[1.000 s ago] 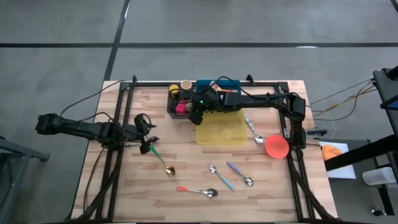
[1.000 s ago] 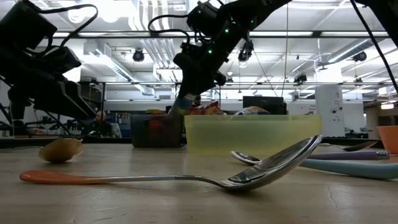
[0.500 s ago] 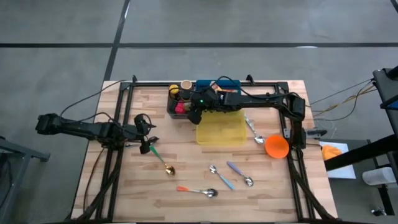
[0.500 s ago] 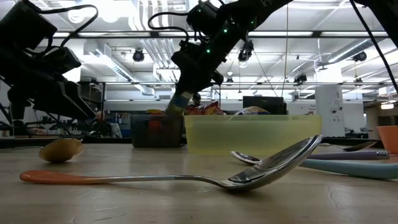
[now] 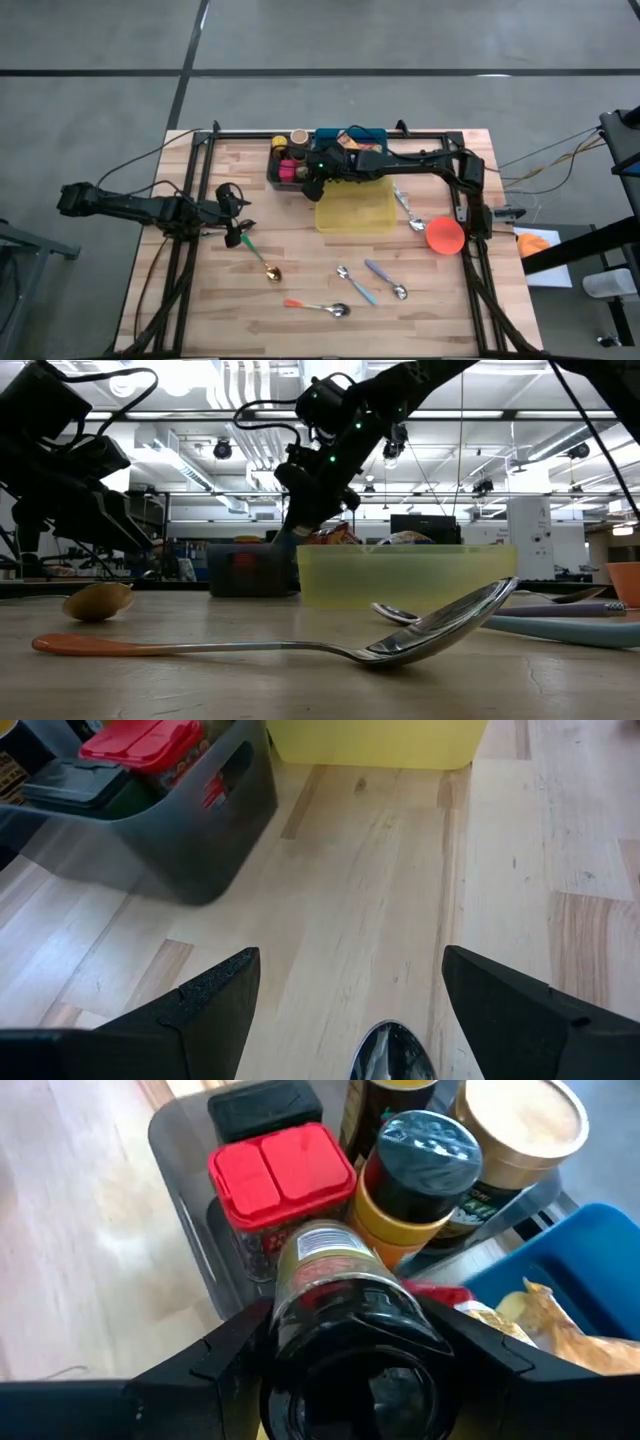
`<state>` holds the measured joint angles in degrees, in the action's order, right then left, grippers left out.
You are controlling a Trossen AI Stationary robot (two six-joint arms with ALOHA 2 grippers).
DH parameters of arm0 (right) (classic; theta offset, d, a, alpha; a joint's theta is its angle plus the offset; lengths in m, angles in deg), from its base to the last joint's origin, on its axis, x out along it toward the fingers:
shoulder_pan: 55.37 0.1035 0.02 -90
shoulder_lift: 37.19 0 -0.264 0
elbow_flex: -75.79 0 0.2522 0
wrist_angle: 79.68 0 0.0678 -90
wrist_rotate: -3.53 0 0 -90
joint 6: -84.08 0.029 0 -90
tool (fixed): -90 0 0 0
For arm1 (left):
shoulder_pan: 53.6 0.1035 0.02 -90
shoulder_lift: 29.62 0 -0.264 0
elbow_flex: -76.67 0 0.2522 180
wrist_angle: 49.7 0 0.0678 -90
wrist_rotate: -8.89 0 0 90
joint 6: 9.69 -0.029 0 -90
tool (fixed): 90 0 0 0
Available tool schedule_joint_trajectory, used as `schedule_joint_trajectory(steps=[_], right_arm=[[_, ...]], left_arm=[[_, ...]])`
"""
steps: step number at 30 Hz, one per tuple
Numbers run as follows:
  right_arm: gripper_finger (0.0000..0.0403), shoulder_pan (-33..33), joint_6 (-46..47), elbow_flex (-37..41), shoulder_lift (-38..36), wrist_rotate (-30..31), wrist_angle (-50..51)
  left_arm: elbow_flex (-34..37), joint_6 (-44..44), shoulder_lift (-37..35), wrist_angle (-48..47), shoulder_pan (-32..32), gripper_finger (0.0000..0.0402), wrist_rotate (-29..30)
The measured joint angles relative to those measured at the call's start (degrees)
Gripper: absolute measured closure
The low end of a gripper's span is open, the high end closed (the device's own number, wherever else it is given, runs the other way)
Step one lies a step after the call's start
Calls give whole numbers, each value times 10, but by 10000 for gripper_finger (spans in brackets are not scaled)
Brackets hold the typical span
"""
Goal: Pick & Place Food Item
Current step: Put the black spice bottle into the black bin, then put the green patterned spoon into the yellow bin
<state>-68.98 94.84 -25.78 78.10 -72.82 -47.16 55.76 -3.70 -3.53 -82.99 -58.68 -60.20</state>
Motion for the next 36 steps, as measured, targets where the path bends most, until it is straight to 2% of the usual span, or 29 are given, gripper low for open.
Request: schedule_joint_trajectory(steps=[19,23,29,36], right_arm=[[180,0,-5,0,-7,-5,-5],[144,1,-26,0,-7,-2,-12],[72,-2,11,0,-7,-2,-12],[58,-2,13,0,-7,-2,-12]], left_arm=[[0,0,0,-1,0,85,0],[0,0,0,-1,0,85,0],[0,0,0,-1,0,85,0],[0,0,0,-1,0,85,0]])
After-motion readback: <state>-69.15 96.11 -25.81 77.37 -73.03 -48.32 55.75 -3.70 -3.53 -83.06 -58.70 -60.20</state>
